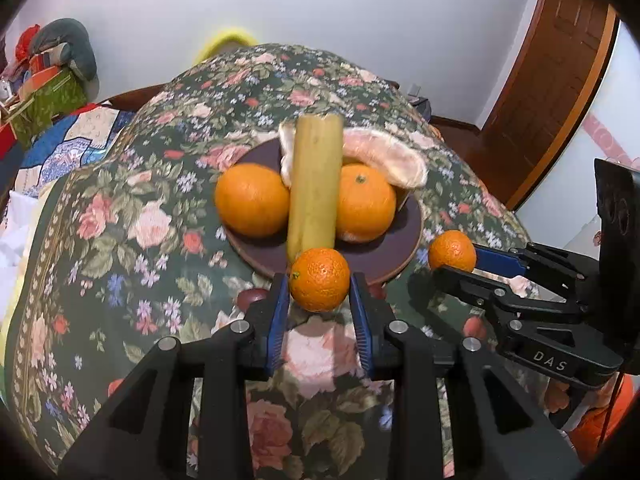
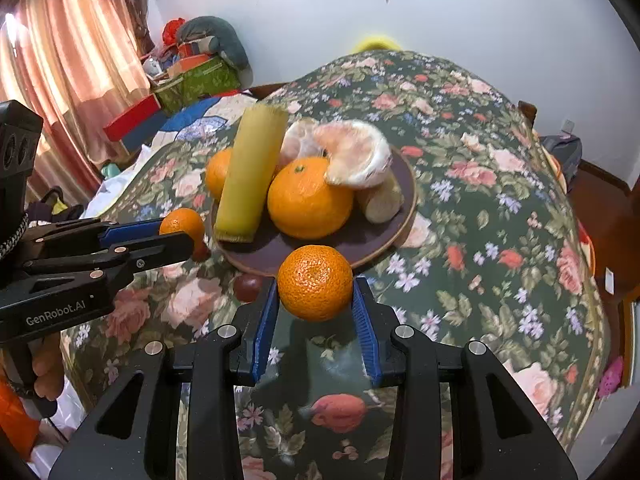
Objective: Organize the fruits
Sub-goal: 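Lower both mandarins onto the plate and open both tools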
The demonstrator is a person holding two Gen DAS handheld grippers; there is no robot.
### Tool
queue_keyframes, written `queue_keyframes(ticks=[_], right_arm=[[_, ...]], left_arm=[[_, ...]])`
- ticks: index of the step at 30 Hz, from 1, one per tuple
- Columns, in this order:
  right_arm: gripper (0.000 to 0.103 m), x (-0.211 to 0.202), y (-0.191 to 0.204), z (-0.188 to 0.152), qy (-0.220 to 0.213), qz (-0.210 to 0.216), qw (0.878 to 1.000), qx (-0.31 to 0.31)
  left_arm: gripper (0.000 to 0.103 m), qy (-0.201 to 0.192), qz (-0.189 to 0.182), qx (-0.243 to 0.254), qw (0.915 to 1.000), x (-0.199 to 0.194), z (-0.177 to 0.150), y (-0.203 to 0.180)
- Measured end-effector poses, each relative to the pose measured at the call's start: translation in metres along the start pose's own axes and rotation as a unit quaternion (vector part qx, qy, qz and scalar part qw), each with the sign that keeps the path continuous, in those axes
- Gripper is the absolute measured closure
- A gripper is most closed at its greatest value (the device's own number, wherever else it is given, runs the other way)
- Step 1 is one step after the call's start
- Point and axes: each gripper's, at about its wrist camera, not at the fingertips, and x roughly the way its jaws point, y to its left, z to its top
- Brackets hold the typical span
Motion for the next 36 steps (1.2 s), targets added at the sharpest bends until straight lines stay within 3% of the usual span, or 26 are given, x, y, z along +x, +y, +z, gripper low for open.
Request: queue_keyframes(ticks=[14, 36], right_arm=[[0.069, 0.011, -0.023, 0.022, -0.004, -0.014, 1.0, 0.007], [0.066, 0.035, -0.031, 0.028, 0.021, 0.0, 1.0, 0.013]], left_arm=[[0.072, 0.014, -0.018, 0.031, 0.9993, 0.029, 0.019, -0.027], [0.072, 0.019, -0.024, 0.022, 0.9993, 0.039, 0.021, -0.022]])
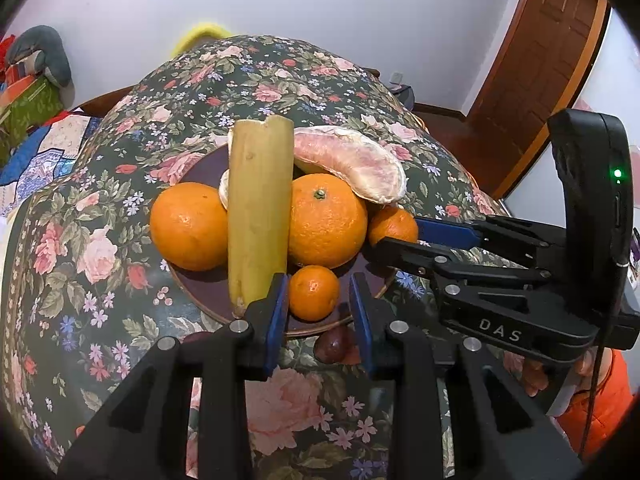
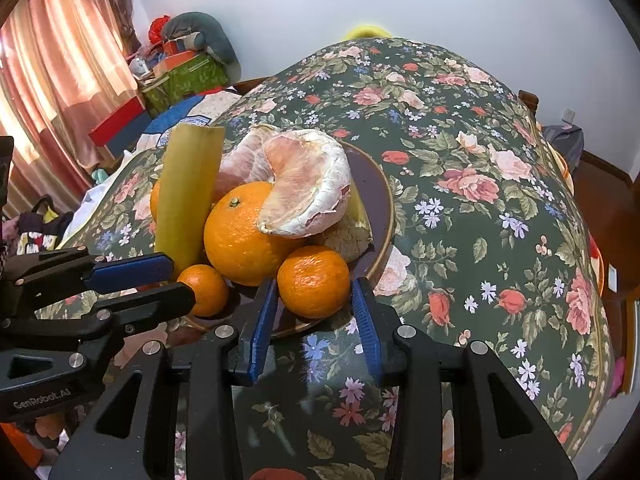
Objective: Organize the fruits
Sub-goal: 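Lower both mandarins onto the plate and open both tools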
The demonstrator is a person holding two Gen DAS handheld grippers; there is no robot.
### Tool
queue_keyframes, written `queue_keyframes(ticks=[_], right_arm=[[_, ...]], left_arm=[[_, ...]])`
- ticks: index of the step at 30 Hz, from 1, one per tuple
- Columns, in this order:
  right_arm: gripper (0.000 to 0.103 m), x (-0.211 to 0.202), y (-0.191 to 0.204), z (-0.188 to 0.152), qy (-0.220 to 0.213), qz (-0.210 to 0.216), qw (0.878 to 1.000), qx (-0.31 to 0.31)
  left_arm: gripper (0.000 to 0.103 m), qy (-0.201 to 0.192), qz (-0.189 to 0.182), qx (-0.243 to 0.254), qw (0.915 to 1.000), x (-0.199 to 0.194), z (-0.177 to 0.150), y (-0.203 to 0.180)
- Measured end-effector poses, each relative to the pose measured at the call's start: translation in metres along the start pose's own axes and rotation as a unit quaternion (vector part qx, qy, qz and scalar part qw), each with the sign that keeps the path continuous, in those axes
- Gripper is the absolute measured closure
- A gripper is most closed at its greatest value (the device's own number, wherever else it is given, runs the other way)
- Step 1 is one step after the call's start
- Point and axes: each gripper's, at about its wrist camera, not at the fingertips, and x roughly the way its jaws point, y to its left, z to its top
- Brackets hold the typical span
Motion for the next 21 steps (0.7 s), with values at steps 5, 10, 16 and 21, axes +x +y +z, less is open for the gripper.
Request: queue_keyframes(ticks=[5, 10, 16, 21], right_arm=[[0.065, -0.013, 0.004, 0.0, -0.011, -0.002, 1.0, -0.001], [0.065, -0.034, 0.013, 0.0, -0.028, -0.006, 1.0, -0.008], [0.065, -0.057, 0.027, 0.0, -0.049, -0.006, 0.999, -0.016], [0.065, -0.072, 0.042, -0.004, -0.06, -0.005, 0.998, -0.025]], left_arm=[[0.072, -0.017, 0.002, -0.001, 0.9999, -0.018, 0.0, 0.0], [0.072, -0.045, 0.012, -0.004, 0.9989, -0.047, 0.003, 0.003], [0.071, -0.075, 0.03, -0.017, 0.9966, -0.082, 0.004, 0.018], [0.065, -0.09, 0.048, -0.031, 0.9943, -0.108, -0.005, 0.036]])
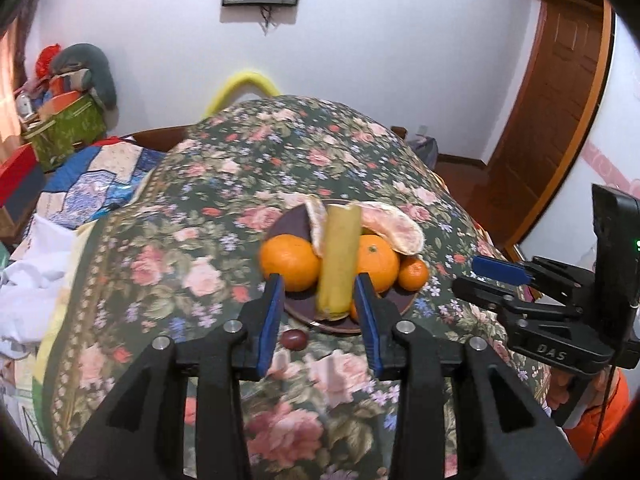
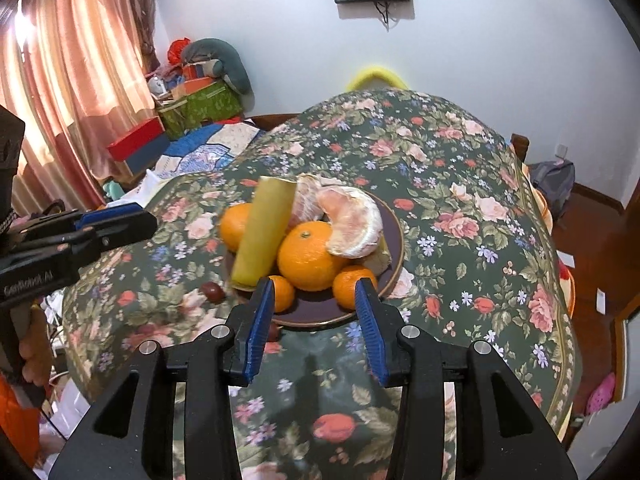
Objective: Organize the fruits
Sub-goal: 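Lower both mandarins onto the plate and open both tools, then grasp a dark red date with the left tool while the right tool grasps another date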
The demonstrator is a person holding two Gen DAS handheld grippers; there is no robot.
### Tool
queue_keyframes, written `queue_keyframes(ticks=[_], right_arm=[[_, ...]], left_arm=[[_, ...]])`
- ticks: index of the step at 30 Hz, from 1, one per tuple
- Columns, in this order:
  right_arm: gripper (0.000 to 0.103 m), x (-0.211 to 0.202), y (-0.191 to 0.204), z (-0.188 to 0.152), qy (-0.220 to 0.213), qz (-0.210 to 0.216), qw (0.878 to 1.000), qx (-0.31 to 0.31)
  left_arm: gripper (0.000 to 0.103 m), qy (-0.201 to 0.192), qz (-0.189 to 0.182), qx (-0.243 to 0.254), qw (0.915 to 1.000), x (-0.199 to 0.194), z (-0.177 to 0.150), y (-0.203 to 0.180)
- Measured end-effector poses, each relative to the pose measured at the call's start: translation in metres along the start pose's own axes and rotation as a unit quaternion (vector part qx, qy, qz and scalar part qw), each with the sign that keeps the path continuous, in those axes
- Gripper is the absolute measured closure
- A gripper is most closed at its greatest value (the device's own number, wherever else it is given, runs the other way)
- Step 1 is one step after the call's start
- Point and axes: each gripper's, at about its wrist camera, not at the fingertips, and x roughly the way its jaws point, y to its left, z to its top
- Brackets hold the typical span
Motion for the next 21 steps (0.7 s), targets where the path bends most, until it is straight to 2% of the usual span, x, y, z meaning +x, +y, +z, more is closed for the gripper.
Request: queue_keyframes(ticks=[5, 13, 19, 21], right_arm=[[0.056, -0.003, 0.013, -0.006, 0.002, 0.001, 1.0, -0.007], [0.056, 0.024, 0.03, -0.021, 0.038, 0.0, 0.999, -0.02], [0.056, 0.046, 0.033, -0.031, 0.072, -0.002, 0.997, -0.026], [0.056, 0.051, 0.033, -0.032, 0.077, 0.0, 0.997, -0.025]], left_arm=[[0.065, 0.009, 0.011, -0.01, 0.9998, -0.006, -0.01, 0.016], [0.065, 0.038, 0.015, -0.011, 0.9991, 0.003, -0.033, 0.03], [0.065, 0.06, 0.0, -0.013, 0.9981, 0.02, -0.045, 0.035], [0.06, 0.064, 0.0, -0.011, 0.9979, 0.026, -0.048, 0.034]])
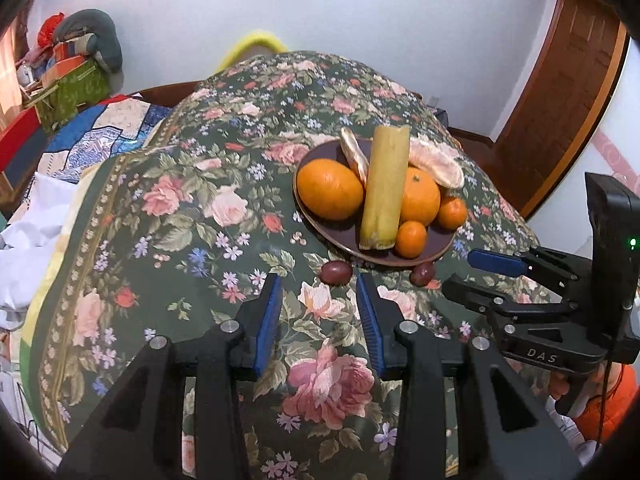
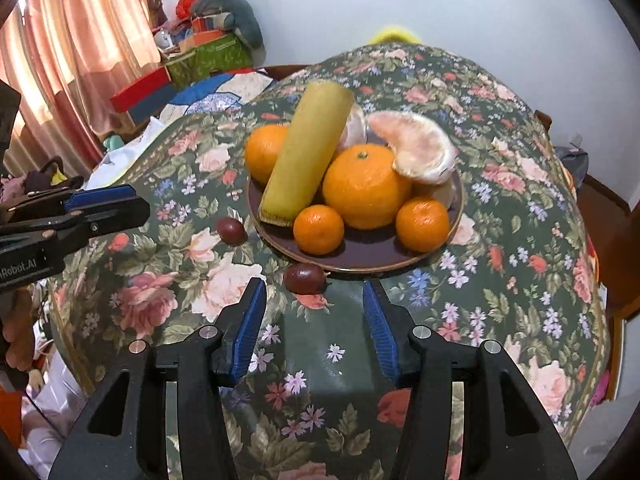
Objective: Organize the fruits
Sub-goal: 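Grasp a dark red date with the left tool while the right tool grasps another date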
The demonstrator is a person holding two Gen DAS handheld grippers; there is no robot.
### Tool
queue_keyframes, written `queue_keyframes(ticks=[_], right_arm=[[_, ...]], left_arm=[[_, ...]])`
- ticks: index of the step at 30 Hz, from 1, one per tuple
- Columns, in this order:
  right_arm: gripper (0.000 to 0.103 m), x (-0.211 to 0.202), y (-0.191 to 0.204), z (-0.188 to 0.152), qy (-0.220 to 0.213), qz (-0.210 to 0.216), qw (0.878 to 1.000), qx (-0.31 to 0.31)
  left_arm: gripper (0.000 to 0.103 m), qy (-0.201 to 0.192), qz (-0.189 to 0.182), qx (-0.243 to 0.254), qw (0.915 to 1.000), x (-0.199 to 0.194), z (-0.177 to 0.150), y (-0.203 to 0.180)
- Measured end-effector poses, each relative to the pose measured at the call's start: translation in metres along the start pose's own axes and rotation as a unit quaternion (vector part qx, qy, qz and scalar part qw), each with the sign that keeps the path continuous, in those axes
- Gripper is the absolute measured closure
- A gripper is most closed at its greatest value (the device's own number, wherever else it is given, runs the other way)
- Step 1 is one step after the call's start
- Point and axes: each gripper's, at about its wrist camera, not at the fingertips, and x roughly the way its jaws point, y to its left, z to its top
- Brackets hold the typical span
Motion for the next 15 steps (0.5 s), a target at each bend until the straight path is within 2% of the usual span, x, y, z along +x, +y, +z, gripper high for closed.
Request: queue_keyframes(ticks=[6, 10, 15], right_arm=[[0.056, 0.014, -0.001, 0.001, 0.01, 0.01, 1.0, 0.006], [0.057, 0.023, 0.0, 0.0, 0.017, 0.02, 1.0, 0.01], [0.07, 0.028, -0.002, 0.0, 0.019, 0.028, 0.999, 0.015]], left_arm=[[0.05, 0.015, -0.011, 0.001, 0.9998, 0.02, -0.005, 0.0], [0.05, 0.024, -0.006, 0.001, 0.9997, 0.032, -0.005, 0.0], [0.05, 0.033, -0.006, 0.003, 0.9994, 0.045, -0.005, 0.0]])
